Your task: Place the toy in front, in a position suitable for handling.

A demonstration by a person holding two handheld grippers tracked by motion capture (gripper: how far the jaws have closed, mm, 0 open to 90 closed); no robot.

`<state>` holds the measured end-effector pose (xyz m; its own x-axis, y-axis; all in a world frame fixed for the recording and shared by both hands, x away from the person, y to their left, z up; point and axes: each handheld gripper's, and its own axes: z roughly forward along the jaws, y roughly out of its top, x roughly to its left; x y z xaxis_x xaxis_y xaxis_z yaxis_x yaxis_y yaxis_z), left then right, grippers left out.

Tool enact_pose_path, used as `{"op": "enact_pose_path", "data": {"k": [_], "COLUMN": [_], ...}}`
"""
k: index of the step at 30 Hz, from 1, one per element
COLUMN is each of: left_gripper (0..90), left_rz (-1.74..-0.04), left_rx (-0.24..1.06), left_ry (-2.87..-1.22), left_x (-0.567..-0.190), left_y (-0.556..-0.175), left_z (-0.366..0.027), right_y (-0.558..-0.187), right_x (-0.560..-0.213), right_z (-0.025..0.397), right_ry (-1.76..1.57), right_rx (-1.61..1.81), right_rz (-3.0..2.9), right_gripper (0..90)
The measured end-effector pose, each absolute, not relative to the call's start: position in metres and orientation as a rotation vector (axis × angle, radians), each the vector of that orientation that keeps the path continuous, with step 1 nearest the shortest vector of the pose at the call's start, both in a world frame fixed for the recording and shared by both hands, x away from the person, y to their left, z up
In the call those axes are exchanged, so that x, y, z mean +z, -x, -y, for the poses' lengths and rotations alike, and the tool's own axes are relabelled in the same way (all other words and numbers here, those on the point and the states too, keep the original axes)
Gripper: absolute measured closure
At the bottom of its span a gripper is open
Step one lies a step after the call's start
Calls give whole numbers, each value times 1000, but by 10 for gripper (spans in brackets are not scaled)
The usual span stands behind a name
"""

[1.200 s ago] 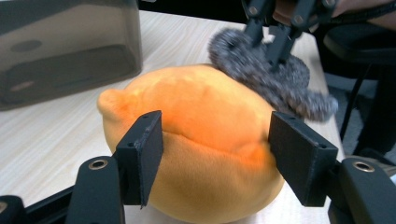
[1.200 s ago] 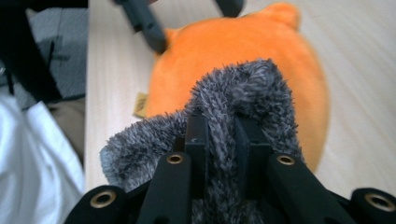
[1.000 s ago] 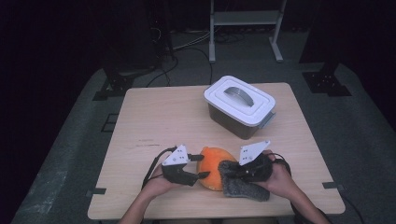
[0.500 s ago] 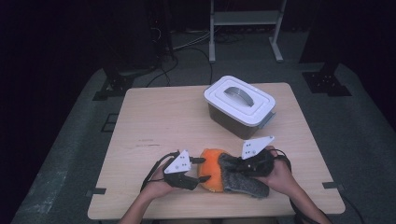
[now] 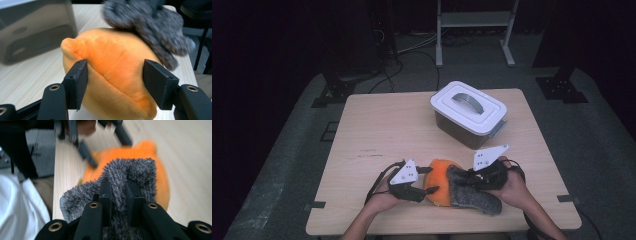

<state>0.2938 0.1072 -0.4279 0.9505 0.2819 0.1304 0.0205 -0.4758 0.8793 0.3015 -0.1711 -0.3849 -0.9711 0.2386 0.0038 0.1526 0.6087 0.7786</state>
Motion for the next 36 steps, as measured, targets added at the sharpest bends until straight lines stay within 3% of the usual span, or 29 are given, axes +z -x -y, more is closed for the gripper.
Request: {"op": "enact_pose_path", "data": {"k": [5, 14, 19, 22, 28, 36], "left_gripper": [382, 375, 266, 246, 347, 354], "left_rz": [-136, -173, -247, -273, -246, -201], "left_rx": [353, 312, 269, 282, 311, 334], "left_ry": [-2073, -2060, -2017, -2017, -2041, -2061], "left_x": [-427, -431, -424, -423, -425, -426], "left_y": [-287, -290, -295, -296, -293, -286], "left_z": [-104, -113, -112, -110, -108, -108], "right_y": [-300, -309, -308, -305, -303, -301], "right_x": [-376, -394, -398, -398, -394, -387], "right_z": [164, 181, 183, 177, 174, 159], "right_ry": [-312, -415, -427, -378, -355, -330], "right_rx": [1287, 1283, 1299, 1317, 1305, 1365], "right_rz": [-2679, -2733, -2748, -2758, -2755, -2671], "right_gripper": [762, 763, 764, 764, 764, 766]}}
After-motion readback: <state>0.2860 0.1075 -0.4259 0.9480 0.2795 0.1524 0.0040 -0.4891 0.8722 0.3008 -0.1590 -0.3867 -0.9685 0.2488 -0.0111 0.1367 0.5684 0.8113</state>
